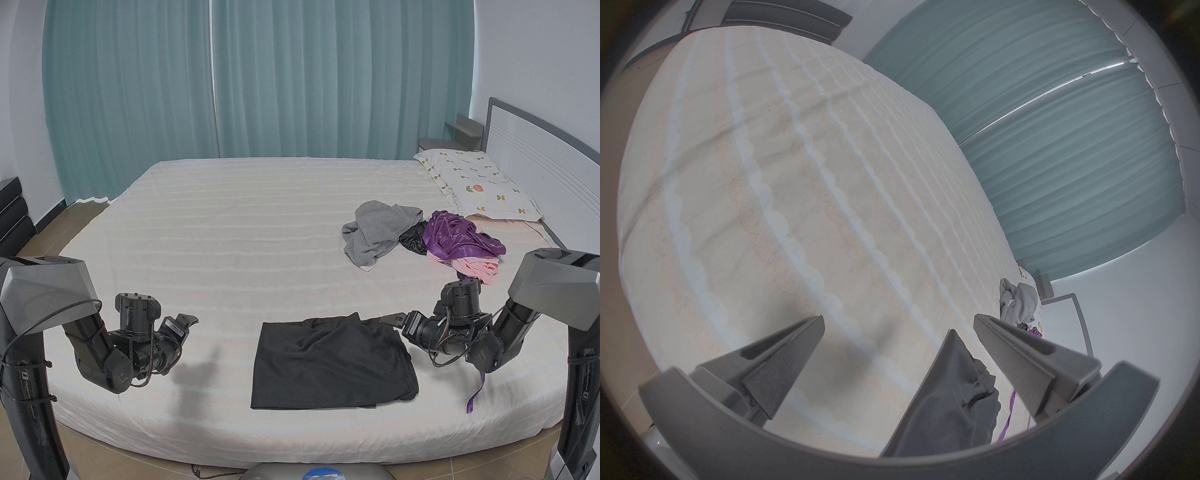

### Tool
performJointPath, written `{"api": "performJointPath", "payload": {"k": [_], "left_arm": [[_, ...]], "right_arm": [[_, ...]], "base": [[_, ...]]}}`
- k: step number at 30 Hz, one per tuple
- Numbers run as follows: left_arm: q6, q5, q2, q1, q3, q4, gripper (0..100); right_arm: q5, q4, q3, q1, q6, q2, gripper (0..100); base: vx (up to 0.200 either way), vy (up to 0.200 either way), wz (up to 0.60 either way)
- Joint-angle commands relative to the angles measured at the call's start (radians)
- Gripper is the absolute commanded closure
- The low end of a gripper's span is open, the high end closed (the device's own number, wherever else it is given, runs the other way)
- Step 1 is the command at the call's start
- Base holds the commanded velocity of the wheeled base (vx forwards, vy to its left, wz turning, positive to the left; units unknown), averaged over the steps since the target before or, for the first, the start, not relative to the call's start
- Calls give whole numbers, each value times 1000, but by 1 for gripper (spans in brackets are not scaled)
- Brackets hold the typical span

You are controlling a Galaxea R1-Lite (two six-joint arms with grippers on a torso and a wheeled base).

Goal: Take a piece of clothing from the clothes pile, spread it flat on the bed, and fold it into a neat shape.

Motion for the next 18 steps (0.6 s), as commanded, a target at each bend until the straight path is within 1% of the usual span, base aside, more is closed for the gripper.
{"api": "performJointPath", "payload": {"k": [1, 4, 5, 6, 15, 18], "left_arm": [[3, 6, 8, -5, 3, -5, 0], [5, 4, 11, -9, 11, -28, 0], [5, 4, 11, -9, 11, -28, 0], [5, 4, 11, -9, 12, -28, 0], [5, 4, 13, -11, 11, -28, 0], [5, 4, 13, -11, 11, -28, 0]], "right_arm": [[-1, 0, -101, -10, 28, 120, 0], [0, 3, -200, -19, 32, 164, 0], [0, 3, -200, -19, 32, 164, 0], [0, 3, -236, -20, 32, 181, 0], [5, 6, -311, -31, 29, 235, 0], [23, 9, -328, -31, 29, 245, 0]], "base": [[0, 0, 0], [0, 0, 0], [0, 0, 0], [0, 0, 0], [0, 0, 0], [0, 0, 0]]}}
